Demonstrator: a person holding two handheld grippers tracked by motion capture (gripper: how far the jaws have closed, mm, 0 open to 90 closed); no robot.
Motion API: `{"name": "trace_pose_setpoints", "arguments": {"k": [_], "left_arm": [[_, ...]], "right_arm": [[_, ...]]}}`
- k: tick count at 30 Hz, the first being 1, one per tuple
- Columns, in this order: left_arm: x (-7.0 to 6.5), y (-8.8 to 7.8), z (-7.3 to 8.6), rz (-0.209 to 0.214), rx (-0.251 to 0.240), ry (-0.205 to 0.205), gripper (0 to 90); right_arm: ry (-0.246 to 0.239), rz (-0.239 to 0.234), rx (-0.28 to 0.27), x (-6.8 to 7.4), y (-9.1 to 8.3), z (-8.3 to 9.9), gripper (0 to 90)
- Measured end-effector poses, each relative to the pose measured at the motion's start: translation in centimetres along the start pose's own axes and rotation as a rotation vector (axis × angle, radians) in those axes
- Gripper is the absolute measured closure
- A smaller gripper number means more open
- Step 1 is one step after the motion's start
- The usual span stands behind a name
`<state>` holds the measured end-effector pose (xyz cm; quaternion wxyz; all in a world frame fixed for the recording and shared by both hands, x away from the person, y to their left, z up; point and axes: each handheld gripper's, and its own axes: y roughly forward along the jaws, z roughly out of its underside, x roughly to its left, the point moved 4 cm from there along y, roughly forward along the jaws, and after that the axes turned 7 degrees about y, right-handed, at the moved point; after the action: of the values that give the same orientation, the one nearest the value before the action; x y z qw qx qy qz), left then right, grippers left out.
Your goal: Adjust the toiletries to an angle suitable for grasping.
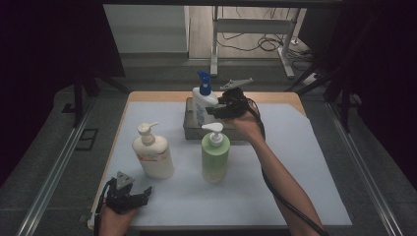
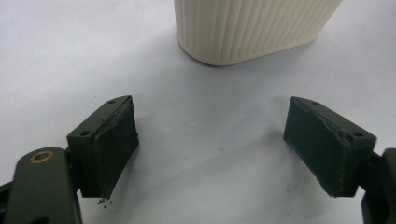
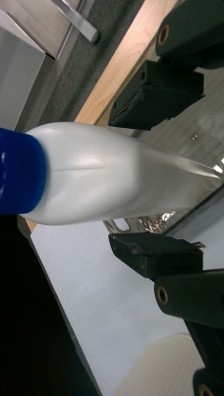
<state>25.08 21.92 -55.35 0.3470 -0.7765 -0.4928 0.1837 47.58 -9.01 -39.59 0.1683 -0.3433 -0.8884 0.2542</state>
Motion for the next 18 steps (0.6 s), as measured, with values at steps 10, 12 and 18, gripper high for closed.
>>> {"name": "trace_pose_setpoints", "arguments": {"k": [10,12,18], "left_arm": [[0.0,0.0,0.0,0.0,-0.001,0.0,17.0],[0.0,0.0,0.0,0.0,-0.001,0.0,17.0],[0.0,0.0,0.0,0.0,0.0,0.0,17.0]], "right_arm": [[-0.018,-0.04,0.013,0.0,-1.5,1.3,41.1],[-0.017,-0.037,0.016,0.0,-1.6,1.4,42.2],[0.013,-0.018,0.029,-0.7,-2.1,2.3,56.3]]}}
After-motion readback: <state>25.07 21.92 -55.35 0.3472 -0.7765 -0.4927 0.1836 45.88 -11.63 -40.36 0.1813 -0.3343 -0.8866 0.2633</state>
